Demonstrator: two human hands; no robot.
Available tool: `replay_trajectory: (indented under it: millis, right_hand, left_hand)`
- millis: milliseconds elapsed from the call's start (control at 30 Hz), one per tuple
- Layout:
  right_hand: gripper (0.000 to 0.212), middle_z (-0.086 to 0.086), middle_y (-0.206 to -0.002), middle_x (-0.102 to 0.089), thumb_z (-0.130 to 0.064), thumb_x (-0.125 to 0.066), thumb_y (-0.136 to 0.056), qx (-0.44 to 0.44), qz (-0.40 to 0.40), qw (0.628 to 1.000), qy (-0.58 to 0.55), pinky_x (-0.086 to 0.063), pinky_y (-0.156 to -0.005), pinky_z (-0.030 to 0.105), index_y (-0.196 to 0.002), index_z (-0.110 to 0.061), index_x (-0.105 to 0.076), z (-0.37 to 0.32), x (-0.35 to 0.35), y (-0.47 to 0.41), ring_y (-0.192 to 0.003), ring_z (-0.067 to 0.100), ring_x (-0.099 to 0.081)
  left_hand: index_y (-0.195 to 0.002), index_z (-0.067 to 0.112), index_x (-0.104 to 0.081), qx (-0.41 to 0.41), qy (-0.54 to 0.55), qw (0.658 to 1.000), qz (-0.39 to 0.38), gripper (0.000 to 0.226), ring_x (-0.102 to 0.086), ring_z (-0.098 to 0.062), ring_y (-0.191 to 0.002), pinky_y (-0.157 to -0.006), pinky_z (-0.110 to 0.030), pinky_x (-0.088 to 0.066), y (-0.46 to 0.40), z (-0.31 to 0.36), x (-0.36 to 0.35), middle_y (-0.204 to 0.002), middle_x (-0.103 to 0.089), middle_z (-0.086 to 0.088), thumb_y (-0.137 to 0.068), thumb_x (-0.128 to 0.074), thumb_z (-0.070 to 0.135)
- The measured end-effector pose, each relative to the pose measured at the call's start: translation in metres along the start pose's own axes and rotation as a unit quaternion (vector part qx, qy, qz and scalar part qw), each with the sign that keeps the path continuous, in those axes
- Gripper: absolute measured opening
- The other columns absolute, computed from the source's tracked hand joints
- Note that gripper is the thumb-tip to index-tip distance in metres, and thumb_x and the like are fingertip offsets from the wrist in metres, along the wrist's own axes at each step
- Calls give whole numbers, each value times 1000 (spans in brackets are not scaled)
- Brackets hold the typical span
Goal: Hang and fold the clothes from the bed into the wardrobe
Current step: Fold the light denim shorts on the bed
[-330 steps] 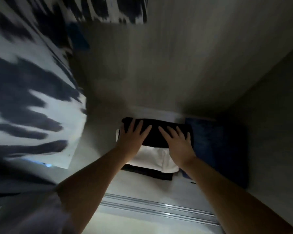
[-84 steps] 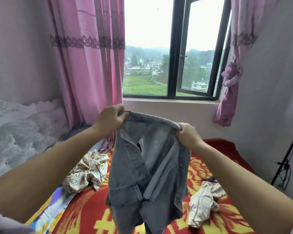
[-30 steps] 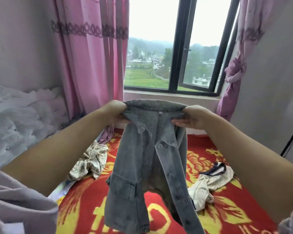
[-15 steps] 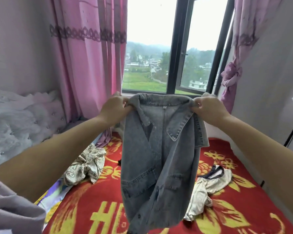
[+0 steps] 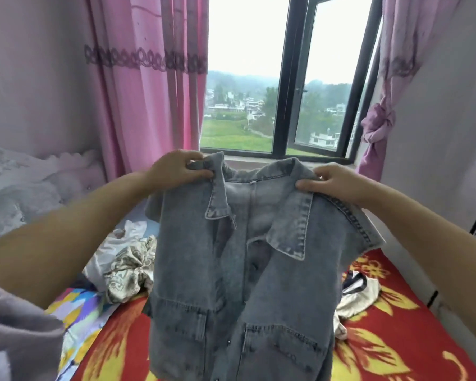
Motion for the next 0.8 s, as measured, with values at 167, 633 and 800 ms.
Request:
replay_trajectory:
  millis: [167,633,800]
  right_hand:
    - [30,1,-76,-68,-43,-65,-87,-48,21,989,139,-45,-67,31,-73,-17,-70,20,-14,-23,-73,18,-60]
    - [37,5,-75,-66,-43,-50,-97,-46,67,972,-222,-49,-53,23,-94,-10,-69,-46,-64,-58,-62,16,-62]
    - [45,1,-116,-68,-48,-61,-89,36,-49,974,-218,-52,-93,34,-126,-22,-61,-58,-64,-47,-107,16,-65]
  left_hand:
    - [-87,13,-68,95,-27,990,-101,40,-56,-6,-68,-66,-27,-39,2,-25,-24,-76,-64,5,-78,-69,52]
    - [-90,3,-54,304,488,814,-81,15,-62,-14,-47,-45,-24,-54,-8,43,-84,-69,-57,-9,-99,-41,6]
    - [-88,-4,-53,266,660,698,-79,17,-67,-22,-57,-58,-32,-60,-7,73,-76,-80,-60,-17,-94,-37,-3]
Point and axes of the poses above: each hand's wrist, its own y-axis away from the middle knuckle, its own x-axis out of the back of the hand, z = x × y, the point moved 10 cm from there along -y, towards the middle knuckle
